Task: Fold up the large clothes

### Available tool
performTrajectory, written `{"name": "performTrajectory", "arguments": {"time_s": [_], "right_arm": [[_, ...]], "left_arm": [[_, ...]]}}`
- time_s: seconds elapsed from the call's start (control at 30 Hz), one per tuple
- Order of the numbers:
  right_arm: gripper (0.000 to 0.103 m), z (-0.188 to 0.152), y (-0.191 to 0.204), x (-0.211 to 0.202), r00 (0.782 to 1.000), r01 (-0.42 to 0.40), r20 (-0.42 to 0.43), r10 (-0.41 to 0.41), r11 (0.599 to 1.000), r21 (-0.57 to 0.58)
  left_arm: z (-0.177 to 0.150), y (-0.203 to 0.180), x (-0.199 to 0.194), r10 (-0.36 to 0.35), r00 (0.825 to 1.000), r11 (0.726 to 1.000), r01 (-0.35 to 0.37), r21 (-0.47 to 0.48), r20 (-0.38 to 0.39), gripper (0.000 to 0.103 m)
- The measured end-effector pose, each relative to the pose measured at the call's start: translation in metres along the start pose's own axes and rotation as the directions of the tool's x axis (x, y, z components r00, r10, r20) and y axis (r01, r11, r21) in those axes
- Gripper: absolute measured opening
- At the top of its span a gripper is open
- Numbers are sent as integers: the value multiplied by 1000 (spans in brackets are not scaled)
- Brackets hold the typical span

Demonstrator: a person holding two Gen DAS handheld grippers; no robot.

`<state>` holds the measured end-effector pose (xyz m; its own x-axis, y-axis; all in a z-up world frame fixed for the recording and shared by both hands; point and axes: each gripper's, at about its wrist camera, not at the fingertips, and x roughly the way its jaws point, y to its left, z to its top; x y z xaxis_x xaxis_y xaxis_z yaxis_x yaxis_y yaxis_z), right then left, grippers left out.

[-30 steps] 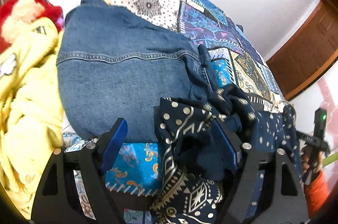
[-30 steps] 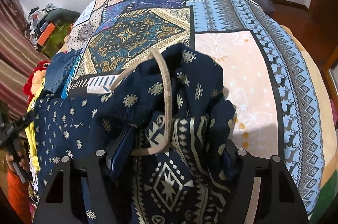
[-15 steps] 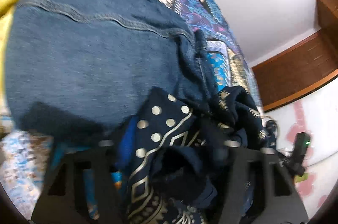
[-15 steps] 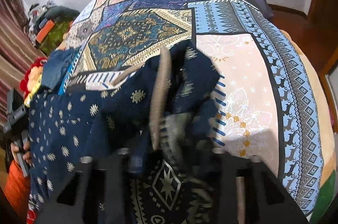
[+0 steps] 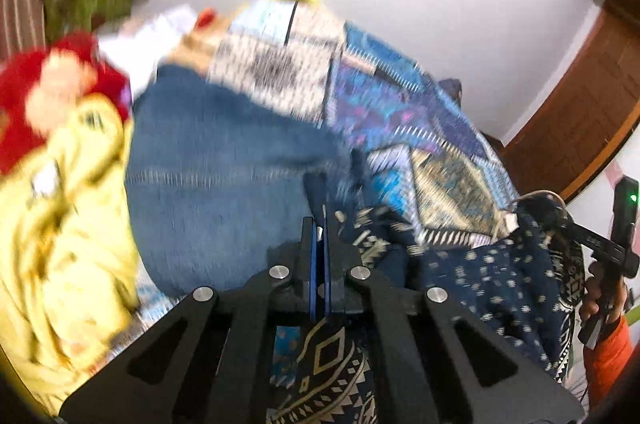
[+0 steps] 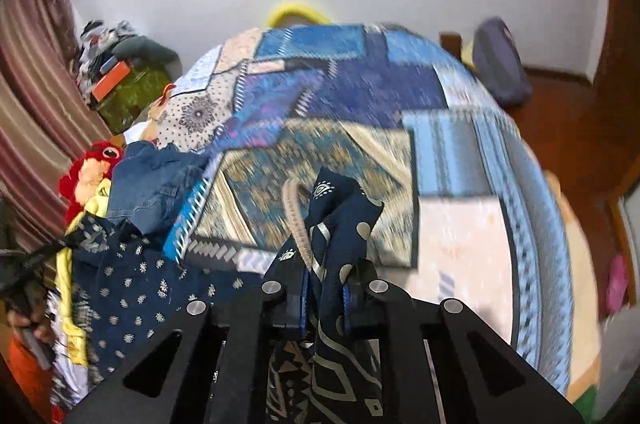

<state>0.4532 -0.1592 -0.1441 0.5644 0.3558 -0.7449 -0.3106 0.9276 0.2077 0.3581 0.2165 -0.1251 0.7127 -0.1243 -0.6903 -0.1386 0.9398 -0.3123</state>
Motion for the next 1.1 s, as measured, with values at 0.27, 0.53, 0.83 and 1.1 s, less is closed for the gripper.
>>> {"name": "performTrajectory", "arguments": {"time_s": [0.27,0.53,0.83,1.1], "right_arm": [[8,44,28,5,995,49,94,-43,997,-64],[9,32,13,78,973,227,-2,-230,964,-137],[36,-3,-11,100,954,277,-41,-297,926,-258],[91,-20,-8,36,946,318,19,-324,913,-256]], "left_arm": [[44,-7,-26,81,984,995,-90,49,159,1],[30,61,66,255,966,967,-255,6,-36,1],[-17,90,110,273,955,961,-276,-4,-117,11],[-19,68,75,298,948,951,-285,117,-114,17]]}}
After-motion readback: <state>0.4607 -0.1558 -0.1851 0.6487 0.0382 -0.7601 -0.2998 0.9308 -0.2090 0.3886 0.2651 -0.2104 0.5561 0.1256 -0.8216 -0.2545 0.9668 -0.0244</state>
